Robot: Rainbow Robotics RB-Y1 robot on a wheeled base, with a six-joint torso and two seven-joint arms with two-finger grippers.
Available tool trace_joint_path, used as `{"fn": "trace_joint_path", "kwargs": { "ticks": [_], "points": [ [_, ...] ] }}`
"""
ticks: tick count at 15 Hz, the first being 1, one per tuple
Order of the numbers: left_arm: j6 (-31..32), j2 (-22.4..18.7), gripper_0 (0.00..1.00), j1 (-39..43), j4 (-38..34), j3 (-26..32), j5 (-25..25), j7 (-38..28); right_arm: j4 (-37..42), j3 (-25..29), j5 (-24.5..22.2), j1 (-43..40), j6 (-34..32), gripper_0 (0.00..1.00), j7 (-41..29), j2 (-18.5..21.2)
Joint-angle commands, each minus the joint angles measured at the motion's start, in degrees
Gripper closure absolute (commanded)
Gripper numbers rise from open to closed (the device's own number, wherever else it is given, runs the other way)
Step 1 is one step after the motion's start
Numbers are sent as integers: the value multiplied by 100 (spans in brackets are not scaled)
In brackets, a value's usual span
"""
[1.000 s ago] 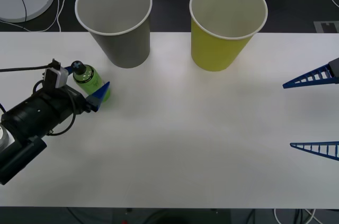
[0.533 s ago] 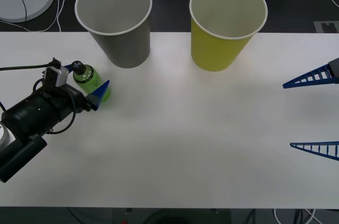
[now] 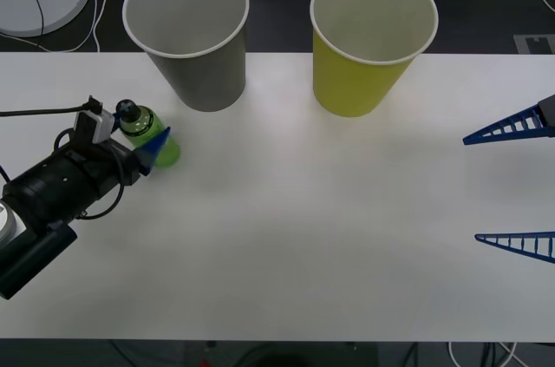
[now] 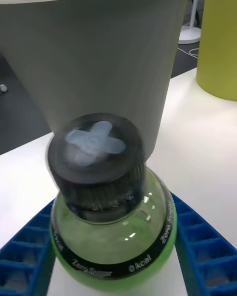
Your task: Put the can into the green bin and the plastic bottle into the gray bin
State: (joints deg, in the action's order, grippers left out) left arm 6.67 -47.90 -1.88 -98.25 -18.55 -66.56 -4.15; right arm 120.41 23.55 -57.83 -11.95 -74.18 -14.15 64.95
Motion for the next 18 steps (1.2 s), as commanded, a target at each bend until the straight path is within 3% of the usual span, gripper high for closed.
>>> {"fn": "trace_joint_path", "kwargs": {
  "ticks": [1, 14, 18],
  "points": [
    [1, 0, 100, -6, -2, 0, -23, -34, 0, 0, 0, 0, 0, 0, 0, 0],
    [10, -35, 100, 293, -283, 194, -41, -148, 0, 0, 0, 0, 0, 0, 0, 0],
    [828, -106, 100, 434, -283, 651, -67, -236, 0, 0, 0, 0, 0, 0, 0, 0]
  ]
}}
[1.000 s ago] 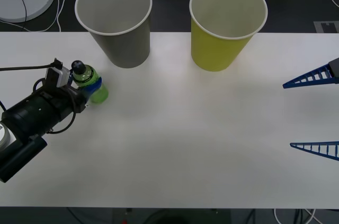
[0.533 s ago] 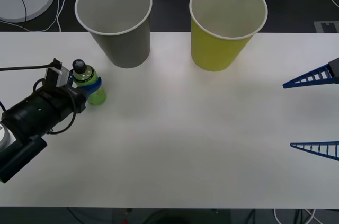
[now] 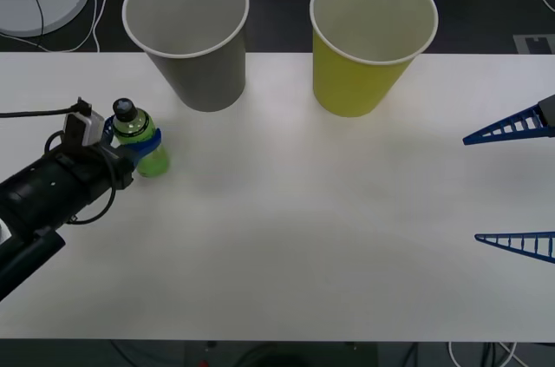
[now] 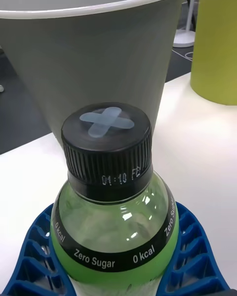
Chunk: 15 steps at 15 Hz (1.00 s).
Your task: Put the can into the green bin and the plastic bottle into the gray bin
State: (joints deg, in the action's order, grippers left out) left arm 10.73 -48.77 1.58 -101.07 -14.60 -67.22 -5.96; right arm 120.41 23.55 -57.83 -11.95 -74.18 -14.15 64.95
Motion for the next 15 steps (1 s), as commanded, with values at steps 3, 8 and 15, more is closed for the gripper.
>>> {"fn": "trace_joint_path", "kwargs": {
  "ticks": [3, 8, 15],
  "points": [
    [983, -54, 100, 168, -1, 607, -36, -177, 0, 0, 0, 0, 0, 0, 0, 0],
    [1238, -177, 100, 326, -220, 985, -502, -977, 0, 0, 0, 0, 0, 0, 0, 0],
    [1783, -177, 100, 651, -897, 1820, -2102, -2814, 0, 0, 0, 0, 0, 0, 0, 0]
  ]
}}
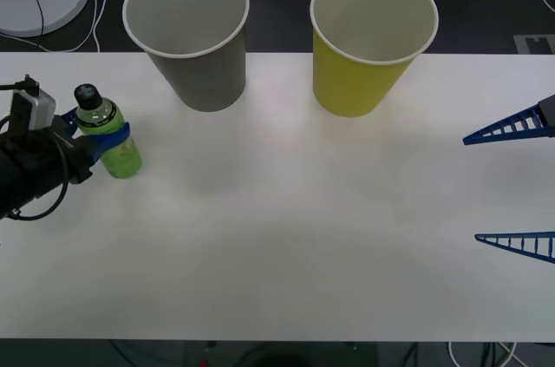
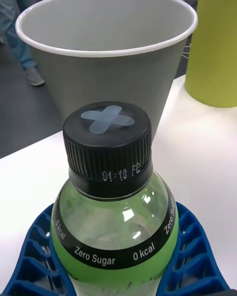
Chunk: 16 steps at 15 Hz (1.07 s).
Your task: Put the can into the green bin and the plastic bottle into the gray bin
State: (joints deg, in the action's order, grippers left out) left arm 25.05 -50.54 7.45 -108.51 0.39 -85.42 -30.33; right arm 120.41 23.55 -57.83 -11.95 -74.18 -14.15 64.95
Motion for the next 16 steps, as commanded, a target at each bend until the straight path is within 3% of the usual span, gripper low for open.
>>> {"fn": "trace_joint_path", "kwargs": {
  "ticks": [1, 11, 16],
  "points": [
    [580, 0, 100, 125, -276, 523, -485, -632, 0, 0, 0, 0, 0, 0, 0, 0],
    [2636, 0, 100, 133, -1620, 1912, -2199, -3014, 0, 0, 0, 0, 0, 0, 0, 0],
    [3585, -44, 100, -385, -1726, 2114, -2348, -3348, 0, 0, 0, 0, 0, 0, 0, 0]
  ]
}}
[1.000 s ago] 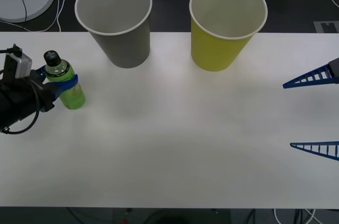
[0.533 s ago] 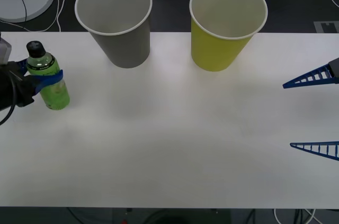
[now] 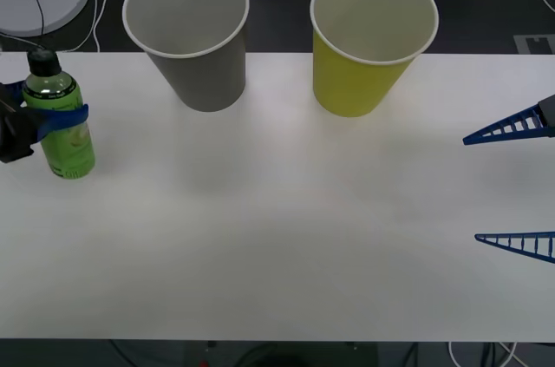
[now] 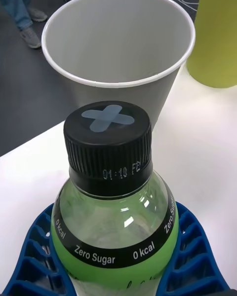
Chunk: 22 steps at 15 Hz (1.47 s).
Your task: Put the can into the green bin and the plastic bottle into the gray bin
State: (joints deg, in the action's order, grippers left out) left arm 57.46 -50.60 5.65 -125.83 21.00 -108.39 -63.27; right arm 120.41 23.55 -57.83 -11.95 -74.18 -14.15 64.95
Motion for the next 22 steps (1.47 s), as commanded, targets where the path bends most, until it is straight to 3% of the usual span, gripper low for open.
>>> {"fn": "trace_joint_path", "kwargs": {
  "ticks": [1, 11, 17, 22],
  "points": [
    [547, -73, 100, -336, 6, 62, -86, -107, 0, 0, 0, 0, 0, 0, 0, 0],
    [2191, -187, 100, -1637, 93, 35, -297, -546, 0, 0, 0, 0, 0, 0, 0, 0],
    [2551, -187, 100, -2489, 744, -378, -271, -406, 0, 0, 0, 0, 0, 0, 0, 0],
    [3254, -187, 100, -3263, 1078, -571, -350, -459, 0, 0, 0, 0, 0, 0, 0, 0]
  ]
}}
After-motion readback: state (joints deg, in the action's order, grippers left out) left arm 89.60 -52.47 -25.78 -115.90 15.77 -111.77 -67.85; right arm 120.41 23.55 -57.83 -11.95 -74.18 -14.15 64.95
